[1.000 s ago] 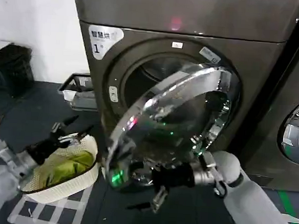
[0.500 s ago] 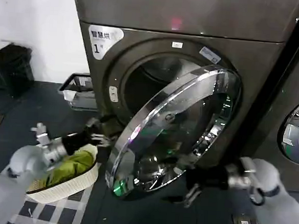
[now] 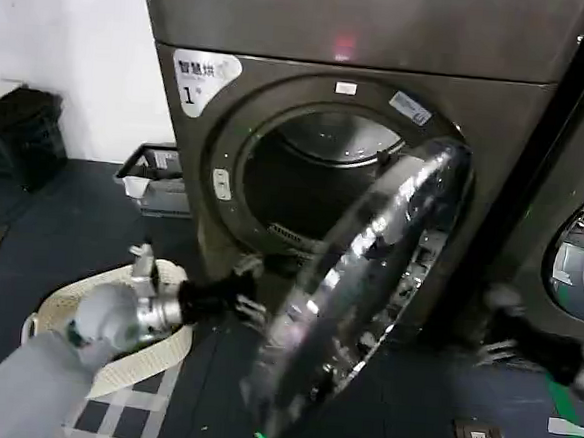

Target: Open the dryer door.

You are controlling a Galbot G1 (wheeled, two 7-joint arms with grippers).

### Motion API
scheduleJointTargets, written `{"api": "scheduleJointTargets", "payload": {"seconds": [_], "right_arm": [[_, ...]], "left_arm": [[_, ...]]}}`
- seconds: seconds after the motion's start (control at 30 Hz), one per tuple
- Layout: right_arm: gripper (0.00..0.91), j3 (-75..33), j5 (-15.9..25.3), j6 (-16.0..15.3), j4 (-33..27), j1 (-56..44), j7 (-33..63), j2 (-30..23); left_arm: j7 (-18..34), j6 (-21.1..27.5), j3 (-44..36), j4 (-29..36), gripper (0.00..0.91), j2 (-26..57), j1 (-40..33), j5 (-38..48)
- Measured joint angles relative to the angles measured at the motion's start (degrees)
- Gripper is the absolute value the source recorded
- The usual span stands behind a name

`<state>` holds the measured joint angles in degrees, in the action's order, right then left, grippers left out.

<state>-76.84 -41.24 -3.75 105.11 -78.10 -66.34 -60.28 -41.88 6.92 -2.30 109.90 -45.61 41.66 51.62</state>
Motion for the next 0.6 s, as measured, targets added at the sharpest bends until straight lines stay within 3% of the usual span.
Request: {"api": "scheduleJointTargets", "payload": {"seconds": [0.27,0.47,0.6], "right_arm": [[0.907,-16.39,-1.71,1.76,2.34,-8.12,19.27,-3.86],[0.907,-25.62,-2.98,-0.82,1.33,-11.91,39.22,-3.79],[0.907,-30.77,-4.28,-1.20,0.34,-13.29,47.11,-3.75]], "left_arm": [[5.51,-0.91,-10.02,1.19,0.907,-4.36,-3.06,-3.34],[8.24,-2.02,-19.41,-2.56,0.907,-10.47,-7.84,-3.92],[10.06,-2.94,-24.68,-6.59,0.907,-15.35,-12.52,-3.84]]}}
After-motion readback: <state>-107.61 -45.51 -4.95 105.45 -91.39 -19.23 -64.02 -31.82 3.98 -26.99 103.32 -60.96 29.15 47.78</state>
